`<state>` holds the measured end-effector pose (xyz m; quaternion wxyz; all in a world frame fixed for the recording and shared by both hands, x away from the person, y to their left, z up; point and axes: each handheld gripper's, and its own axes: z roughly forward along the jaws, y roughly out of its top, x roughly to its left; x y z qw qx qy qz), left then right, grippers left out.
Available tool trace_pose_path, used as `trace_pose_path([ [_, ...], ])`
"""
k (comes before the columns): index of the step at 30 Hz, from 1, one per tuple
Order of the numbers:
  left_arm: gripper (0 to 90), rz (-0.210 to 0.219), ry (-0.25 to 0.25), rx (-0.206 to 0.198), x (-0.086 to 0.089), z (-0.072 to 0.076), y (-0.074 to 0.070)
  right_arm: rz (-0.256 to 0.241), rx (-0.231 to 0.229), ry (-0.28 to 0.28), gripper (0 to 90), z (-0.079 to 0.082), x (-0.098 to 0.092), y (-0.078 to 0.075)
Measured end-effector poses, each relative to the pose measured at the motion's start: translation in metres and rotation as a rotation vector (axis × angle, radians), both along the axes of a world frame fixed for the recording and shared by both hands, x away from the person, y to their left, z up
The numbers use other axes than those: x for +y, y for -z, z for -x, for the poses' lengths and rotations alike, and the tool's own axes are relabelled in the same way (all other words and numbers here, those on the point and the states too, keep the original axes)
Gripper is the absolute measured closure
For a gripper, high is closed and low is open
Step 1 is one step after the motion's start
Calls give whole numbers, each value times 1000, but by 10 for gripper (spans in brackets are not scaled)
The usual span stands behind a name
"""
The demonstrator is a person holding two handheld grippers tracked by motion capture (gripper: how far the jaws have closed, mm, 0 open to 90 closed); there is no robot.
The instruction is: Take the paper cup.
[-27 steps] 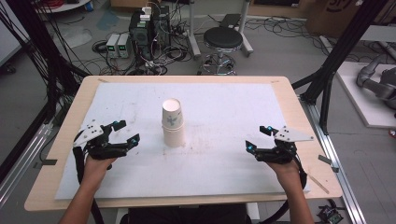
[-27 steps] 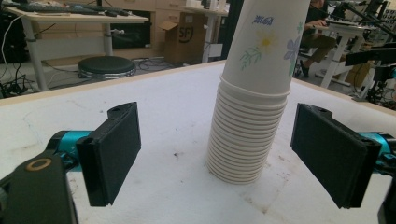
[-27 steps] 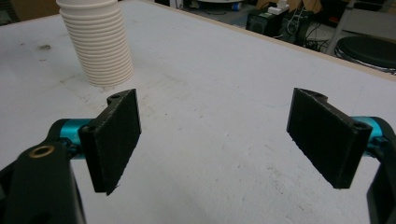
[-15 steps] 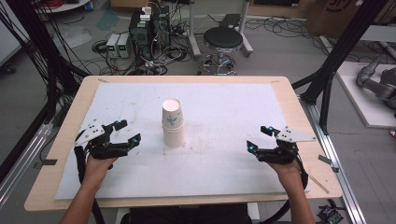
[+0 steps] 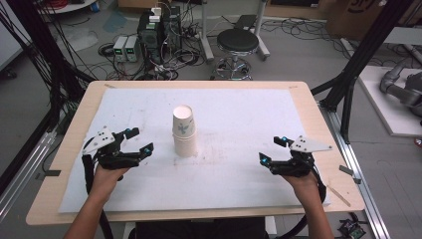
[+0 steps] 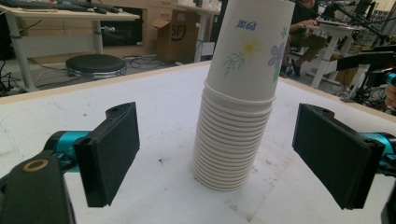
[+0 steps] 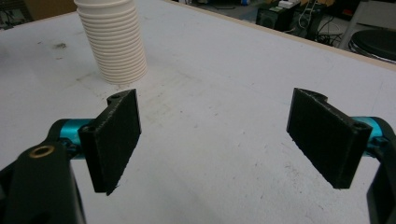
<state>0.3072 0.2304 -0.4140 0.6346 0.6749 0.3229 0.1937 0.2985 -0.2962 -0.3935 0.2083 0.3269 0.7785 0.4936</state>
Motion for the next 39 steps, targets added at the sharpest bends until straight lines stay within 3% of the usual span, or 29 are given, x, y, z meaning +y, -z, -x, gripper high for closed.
trace_pose_path([
  [8, 150, -13, 59, 12, -14, -5, -13, 10, 3, -8, 177, -1, 4, 1],
  [18, 150, -18, 103, -18, -33, -16, -38, 12, 3, -8, 177, 0, 4, -2],
  [27, 150, -71, 125, -27, -54, -35, -62, 8, -6, -10, 177, 1, 5, -4],
  [39, 150, -137, 149, 1, -80, -56, -69, 6, 2, -11, 177, 0, 6, -4],
])
